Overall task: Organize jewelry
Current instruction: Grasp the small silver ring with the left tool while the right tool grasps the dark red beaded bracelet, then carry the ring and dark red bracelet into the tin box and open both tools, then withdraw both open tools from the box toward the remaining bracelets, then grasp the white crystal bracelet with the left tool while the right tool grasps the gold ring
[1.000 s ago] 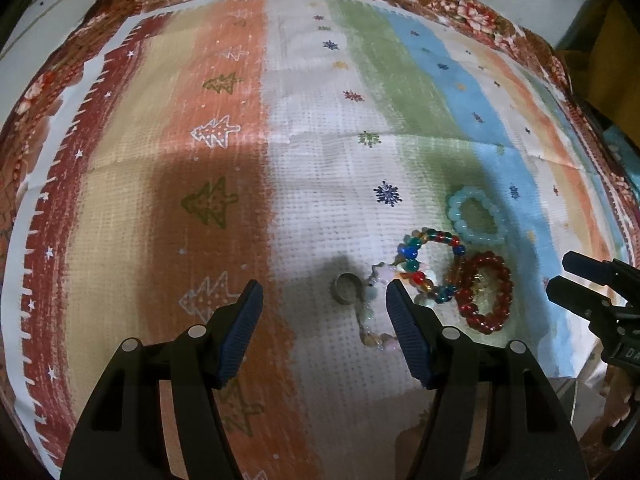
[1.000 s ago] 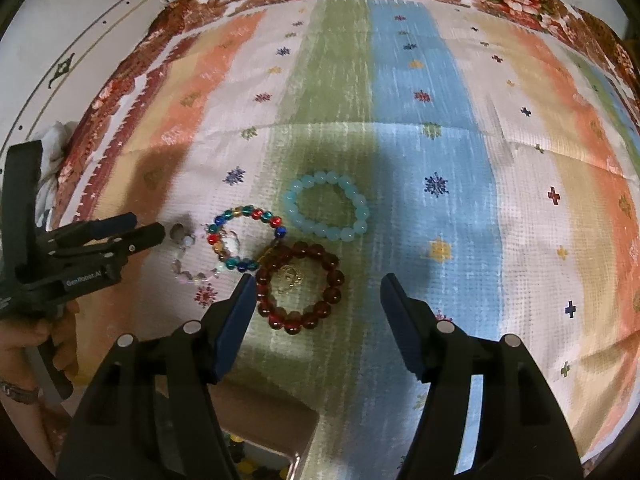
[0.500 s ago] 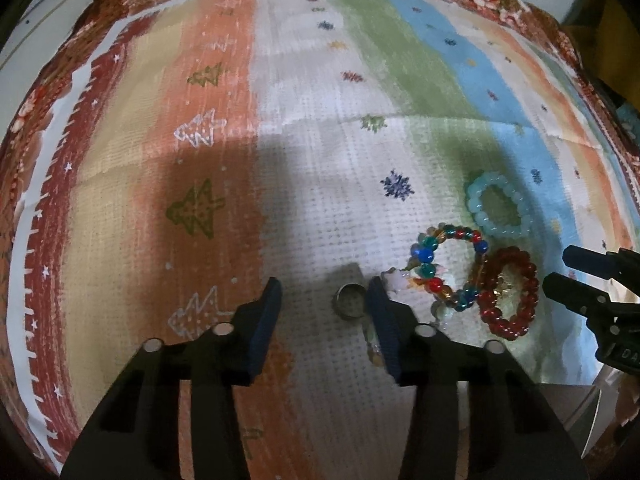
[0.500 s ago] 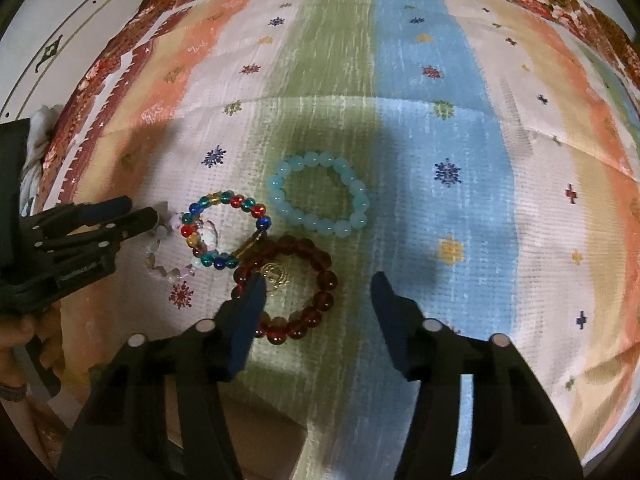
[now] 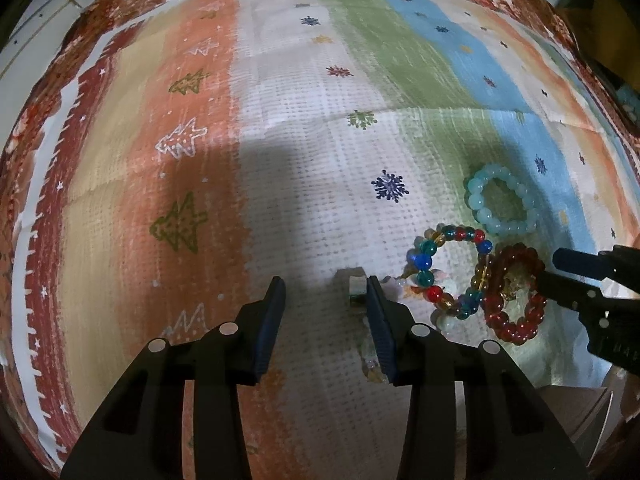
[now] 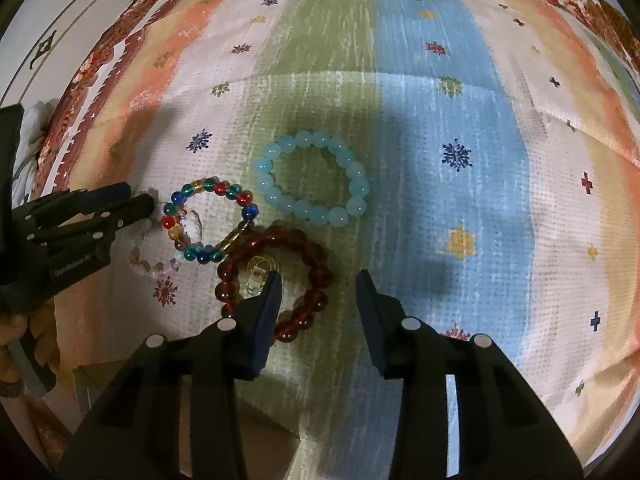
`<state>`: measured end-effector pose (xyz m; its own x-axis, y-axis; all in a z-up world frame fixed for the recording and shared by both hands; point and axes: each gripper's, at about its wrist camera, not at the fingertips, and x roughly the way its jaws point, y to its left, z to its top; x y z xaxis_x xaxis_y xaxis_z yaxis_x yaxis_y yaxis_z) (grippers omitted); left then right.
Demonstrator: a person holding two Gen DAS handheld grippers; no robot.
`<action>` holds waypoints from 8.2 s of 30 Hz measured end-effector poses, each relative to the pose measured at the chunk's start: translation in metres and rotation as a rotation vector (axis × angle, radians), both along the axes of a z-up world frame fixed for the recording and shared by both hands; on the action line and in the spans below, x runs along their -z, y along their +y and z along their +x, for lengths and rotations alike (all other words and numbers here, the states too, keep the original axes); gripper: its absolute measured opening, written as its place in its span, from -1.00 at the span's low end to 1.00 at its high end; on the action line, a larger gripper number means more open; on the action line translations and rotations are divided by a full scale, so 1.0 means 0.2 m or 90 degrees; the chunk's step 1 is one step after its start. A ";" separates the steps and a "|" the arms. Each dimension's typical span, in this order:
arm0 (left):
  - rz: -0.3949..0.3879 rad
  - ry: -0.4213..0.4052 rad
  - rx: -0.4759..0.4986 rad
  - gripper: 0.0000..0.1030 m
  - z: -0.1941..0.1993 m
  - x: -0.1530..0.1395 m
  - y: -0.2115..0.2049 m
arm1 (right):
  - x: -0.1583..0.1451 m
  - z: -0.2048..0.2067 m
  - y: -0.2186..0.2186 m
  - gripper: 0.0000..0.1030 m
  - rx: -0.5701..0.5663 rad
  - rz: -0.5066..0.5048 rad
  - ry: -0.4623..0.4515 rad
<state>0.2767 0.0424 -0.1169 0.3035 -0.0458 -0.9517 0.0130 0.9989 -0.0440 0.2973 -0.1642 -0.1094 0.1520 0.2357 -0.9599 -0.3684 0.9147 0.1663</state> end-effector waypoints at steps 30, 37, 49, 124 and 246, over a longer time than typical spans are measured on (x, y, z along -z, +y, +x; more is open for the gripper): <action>-0.042 -0.027 -0.017 -0.84 -0.06 -0.08 0.06 | -0.07 -0.02 0.03 -0.72 -0.023 0.002 -0.031; -0.063 -0.049 -0.018 -0.84 -0.11 -0.15 0.06 | -0.17 -0.07 0.06 -0.72 -0.033 0.026 -0.053; -0.098 -0.091 0.000 -0.84 -0.24 -0.29 0.00 | -0.30 -0.11 0.03 -0.72 -0.016 0.106 -0.050; -0.142 -0.174 0.089 -0.10 -0.74 -0.49 -0.17 | -0.58 -0.68 -0.14 -0.07 -0.062 0.185 -0.120; -0.015 -0.010 0.063 -0.81 -0.06 -0.02 -0.02 | 0.06 0.00 0.20 -0.82 -0.083 -0.027 0.011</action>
<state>0.2655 0.0381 -0.1132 0.3116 -0.0989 -0.9451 0.1119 0.9915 -0.0668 0.2975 -0.1239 -0.1210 0.1056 0.2112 -0.9717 -0.4816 0.8658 0.1359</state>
